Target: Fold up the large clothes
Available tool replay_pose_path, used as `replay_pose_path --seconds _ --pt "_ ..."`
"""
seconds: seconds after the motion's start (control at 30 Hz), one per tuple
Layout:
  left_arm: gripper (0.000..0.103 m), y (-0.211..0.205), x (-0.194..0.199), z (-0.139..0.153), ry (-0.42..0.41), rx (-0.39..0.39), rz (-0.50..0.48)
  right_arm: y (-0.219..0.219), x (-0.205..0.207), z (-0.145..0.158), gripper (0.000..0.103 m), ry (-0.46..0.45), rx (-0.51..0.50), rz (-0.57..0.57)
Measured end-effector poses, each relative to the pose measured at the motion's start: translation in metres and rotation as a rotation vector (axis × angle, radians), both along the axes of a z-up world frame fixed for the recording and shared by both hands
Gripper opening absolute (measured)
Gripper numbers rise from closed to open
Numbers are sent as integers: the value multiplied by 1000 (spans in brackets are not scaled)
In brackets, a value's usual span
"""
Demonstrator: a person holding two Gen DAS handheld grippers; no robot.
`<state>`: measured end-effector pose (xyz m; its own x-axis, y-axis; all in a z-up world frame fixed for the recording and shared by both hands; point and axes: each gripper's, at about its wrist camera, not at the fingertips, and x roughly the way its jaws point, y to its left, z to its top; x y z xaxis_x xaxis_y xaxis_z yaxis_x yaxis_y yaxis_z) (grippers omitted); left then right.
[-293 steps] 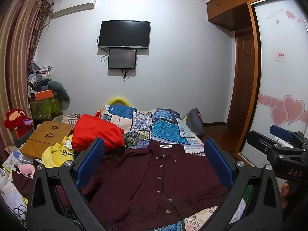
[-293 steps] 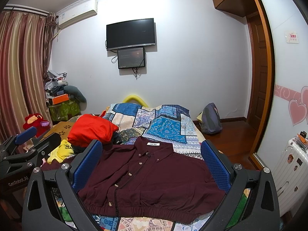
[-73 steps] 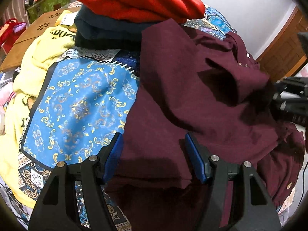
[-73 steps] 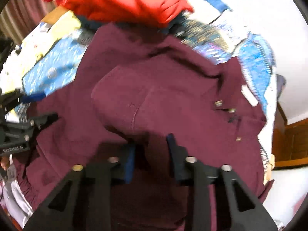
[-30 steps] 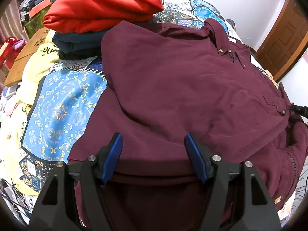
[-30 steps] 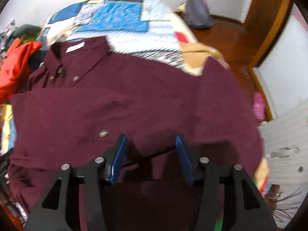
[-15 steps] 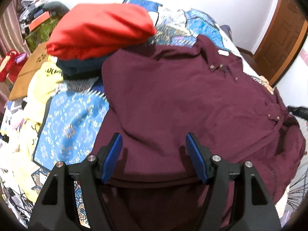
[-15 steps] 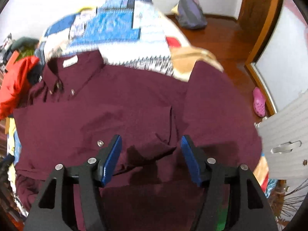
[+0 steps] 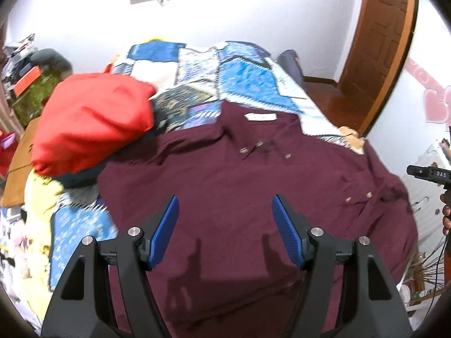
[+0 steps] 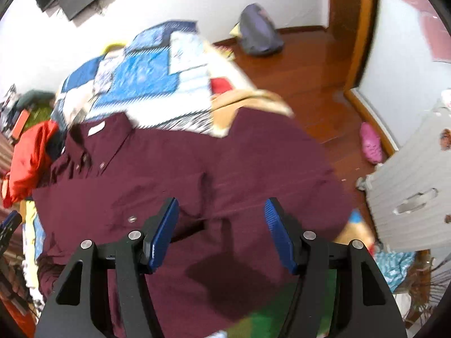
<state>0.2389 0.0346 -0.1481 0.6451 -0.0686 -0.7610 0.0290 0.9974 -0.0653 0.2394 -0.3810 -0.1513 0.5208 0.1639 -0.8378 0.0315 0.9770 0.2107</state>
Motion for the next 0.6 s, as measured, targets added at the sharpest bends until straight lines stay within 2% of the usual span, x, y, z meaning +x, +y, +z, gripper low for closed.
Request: replay_pose_path --seconds 0.13,0.3,0.43,0.6 --pt "67 -26 14 2 -5 -6 -41 -37 -5 -7 60 5 -2 -89" --pt "68 -52 23 -3 10 -7 -93 -89 -10 -51 60 104 156 -234" --pt "68 -63 26 -10 27 -2 -118 -111 -12 -76 60 159 212 -299" --pt "68 -65 32 -22 53 7 -118 -130 -3 -110 60 204 339 -370"
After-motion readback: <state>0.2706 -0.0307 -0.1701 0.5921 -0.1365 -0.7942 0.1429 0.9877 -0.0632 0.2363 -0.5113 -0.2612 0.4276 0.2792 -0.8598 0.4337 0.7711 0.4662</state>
